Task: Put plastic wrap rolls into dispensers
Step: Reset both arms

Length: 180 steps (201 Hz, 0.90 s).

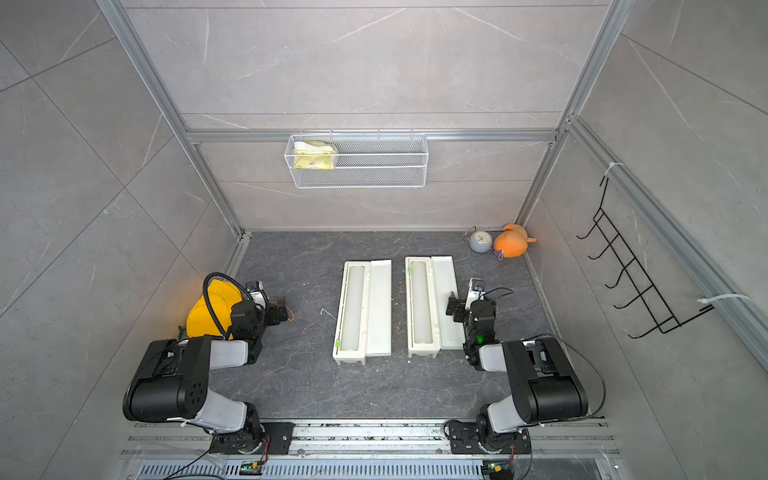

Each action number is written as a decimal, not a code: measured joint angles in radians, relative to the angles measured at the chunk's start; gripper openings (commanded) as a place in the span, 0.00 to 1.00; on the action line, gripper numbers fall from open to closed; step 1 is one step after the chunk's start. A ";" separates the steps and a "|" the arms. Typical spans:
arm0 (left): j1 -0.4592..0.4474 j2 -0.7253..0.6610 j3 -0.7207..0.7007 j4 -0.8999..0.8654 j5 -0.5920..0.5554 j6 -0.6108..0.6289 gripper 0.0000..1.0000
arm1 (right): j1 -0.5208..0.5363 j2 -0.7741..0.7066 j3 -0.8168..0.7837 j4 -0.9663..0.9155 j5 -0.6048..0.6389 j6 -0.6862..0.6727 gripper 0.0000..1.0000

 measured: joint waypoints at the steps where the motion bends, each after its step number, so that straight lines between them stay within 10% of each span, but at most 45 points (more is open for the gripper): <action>1: 0.000 0.000 0.000 0.000 0.000 0.000 1.00 | 0.001 0.000 0.000 0.000 0.000 0.000 1.00; 180: -0.013 -0.003 -0.095 0.134 -0.012 0.006 1.00 | 0.008 0.000 0.000 0.001 0.011 -0.005 1.00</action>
